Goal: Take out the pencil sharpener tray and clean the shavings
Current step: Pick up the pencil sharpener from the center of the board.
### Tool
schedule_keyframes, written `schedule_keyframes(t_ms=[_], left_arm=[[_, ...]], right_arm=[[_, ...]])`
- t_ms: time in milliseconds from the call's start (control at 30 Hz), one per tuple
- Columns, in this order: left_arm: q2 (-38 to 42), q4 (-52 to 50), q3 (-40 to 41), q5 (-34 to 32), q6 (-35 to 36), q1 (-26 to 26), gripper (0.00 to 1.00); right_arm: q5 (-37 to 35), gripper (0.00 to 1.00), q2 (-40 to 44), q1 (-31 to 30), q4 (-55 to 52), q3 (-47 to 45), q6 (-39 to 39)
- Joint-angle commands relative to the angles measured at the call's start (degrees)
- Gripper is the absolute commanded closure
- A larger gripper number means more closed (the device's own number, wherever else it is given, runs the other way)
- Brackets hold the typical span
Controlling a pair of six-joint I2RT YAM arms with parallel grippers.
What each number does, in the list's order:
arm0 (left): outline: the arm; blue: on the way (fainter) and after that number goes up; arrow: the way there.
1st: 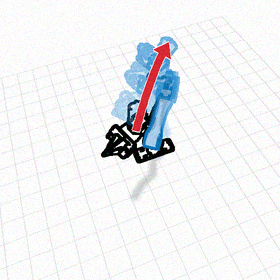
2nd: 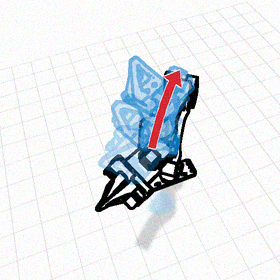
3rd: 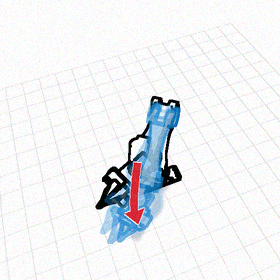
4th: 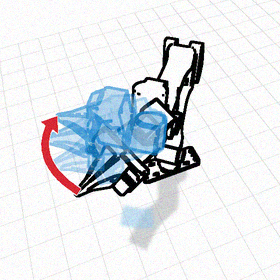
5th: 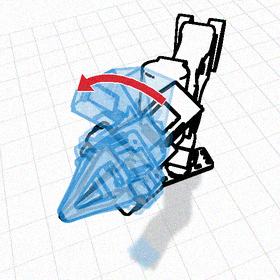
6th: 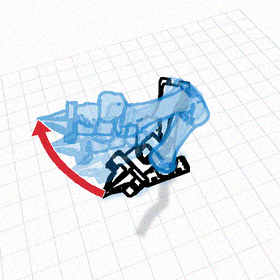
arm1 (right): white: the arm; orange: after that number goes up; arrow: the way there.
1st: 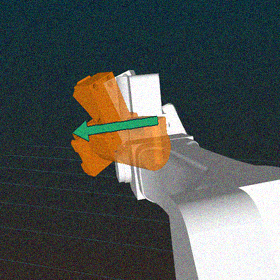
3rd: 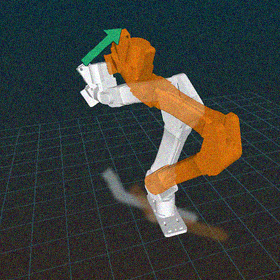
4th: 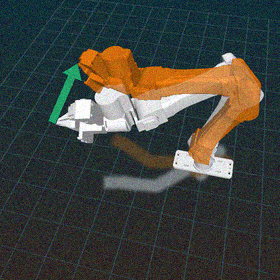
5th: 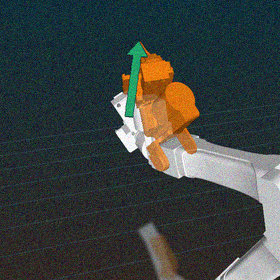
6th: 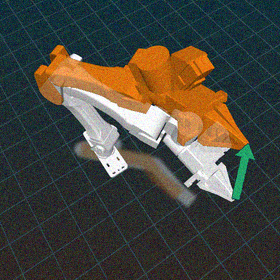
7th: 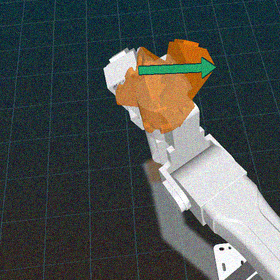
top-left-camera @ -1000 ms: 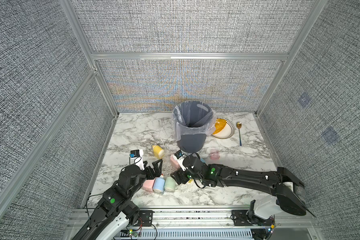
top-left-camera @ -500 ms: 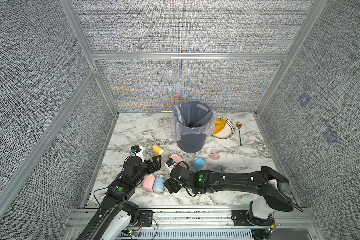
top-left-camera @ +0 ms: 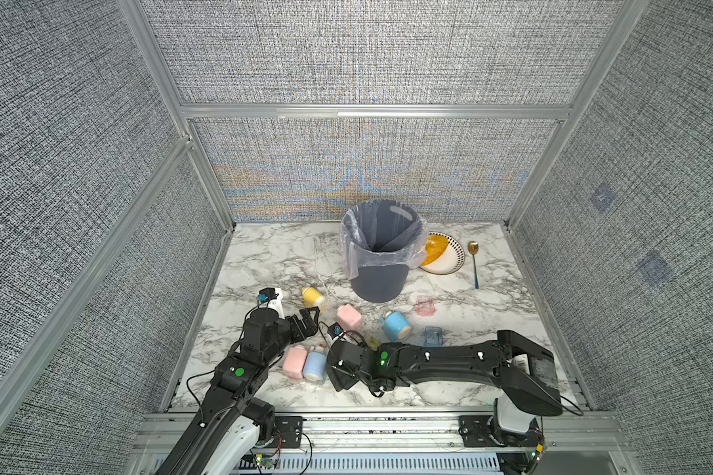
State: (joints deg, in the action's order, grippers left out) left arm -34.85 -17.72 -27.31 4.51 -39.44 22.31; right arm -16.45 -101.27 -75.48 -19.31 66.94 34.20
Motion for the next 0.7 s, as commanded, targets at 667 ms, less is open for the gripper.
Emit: schedule_keyframes(t_ms=[667], left_arm=[[1.0,2.4,1.2,2.9,-0.8,-0.1,0.0]], right_arm=[[1.4,0.24,1.0,0.0,4.6,-3.4,-6.8]])
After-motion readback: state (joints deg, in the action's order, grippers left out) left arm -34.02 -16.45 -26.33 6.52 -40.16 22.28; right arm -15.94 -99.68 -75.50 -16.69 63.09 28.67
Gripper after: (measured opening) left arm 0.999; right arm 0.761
